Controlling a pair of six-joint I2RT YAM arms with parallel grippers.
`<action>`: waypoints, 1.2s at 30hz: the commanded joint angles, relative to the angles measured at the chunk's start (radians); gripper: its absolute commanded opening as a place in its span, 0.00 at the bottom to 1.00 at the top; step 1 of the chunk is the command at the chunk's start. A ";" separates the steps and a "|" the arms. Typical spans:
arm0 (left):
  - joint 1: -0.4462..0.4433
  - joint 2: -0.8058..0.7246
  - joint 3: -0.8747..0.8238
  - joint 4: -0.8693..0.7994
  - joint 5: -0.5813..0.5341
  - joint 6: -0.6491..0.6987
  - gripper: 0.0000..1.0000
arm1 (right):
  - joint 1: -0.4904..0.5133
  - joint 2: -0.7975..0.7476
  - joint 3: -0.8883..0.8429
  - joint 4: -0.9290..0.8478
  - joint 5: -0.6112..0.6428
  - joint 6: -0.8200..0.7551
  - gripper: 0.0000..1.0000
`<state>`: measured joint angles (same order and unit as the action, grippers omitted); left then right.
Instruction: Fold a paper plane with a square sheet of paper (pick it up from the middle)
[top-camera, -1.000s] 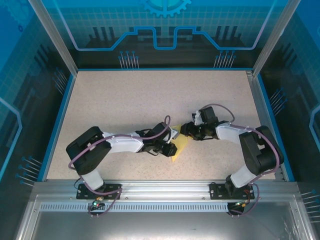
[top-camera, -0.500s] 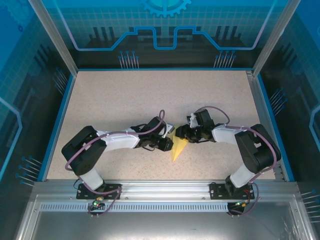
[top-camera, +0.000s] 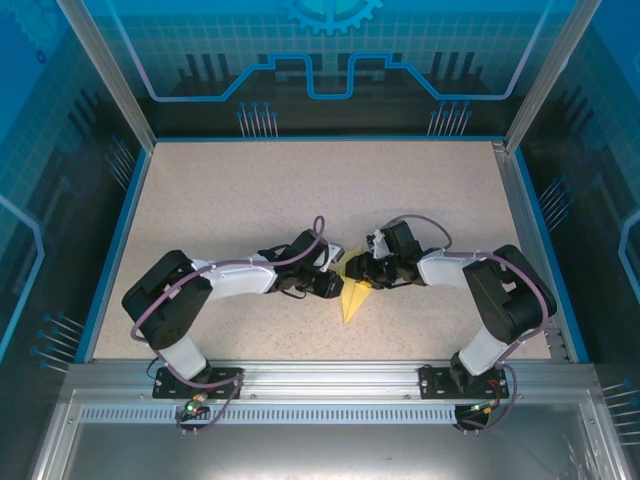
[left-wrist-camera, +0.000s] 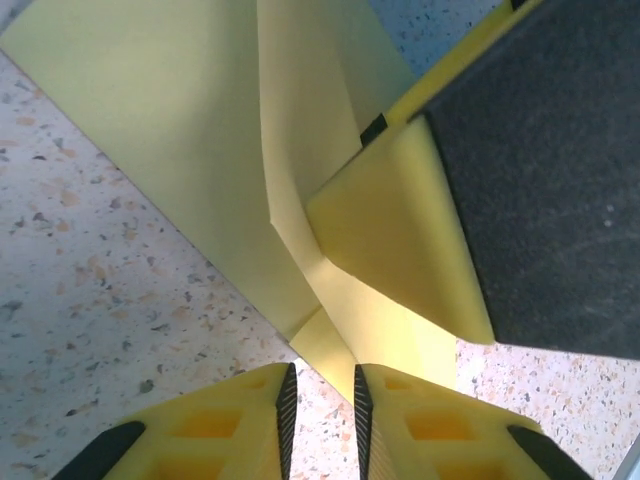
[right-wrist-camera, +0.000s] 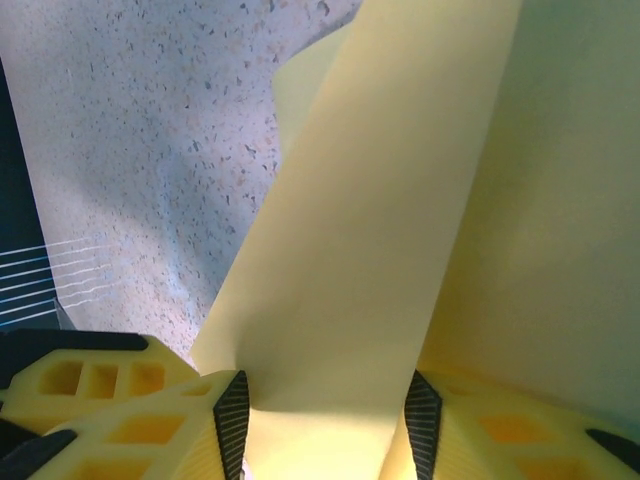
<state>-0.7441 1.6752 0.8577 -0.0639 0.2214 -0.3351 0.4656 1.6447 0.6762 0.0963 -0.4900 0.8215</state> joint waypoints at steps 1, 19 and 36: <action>0.013 -0.054 -0.015 -0.037 0.013 -0.014 0.29 | 0.023 0.022 0.019 0.032 -0.028 0.022 0.45; 0.129 -0.256 -0.078 -0.146 0.106 -0.080 0.83 | 0.090 -0.067 0.033 -0.046 0.108 -0.002 0.08; 0.146 -0.422 -0.255 0.203 0.214 -0.407 0.86 | 0.022 -0.500 0.036 -0.362 0.245 -0.006 0.05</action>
<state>-0.6041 1.2972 0.6422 -0.0181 0.3771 -0.5926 0.5186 1.1709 0.7555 -0.2802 -0.1860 0.7708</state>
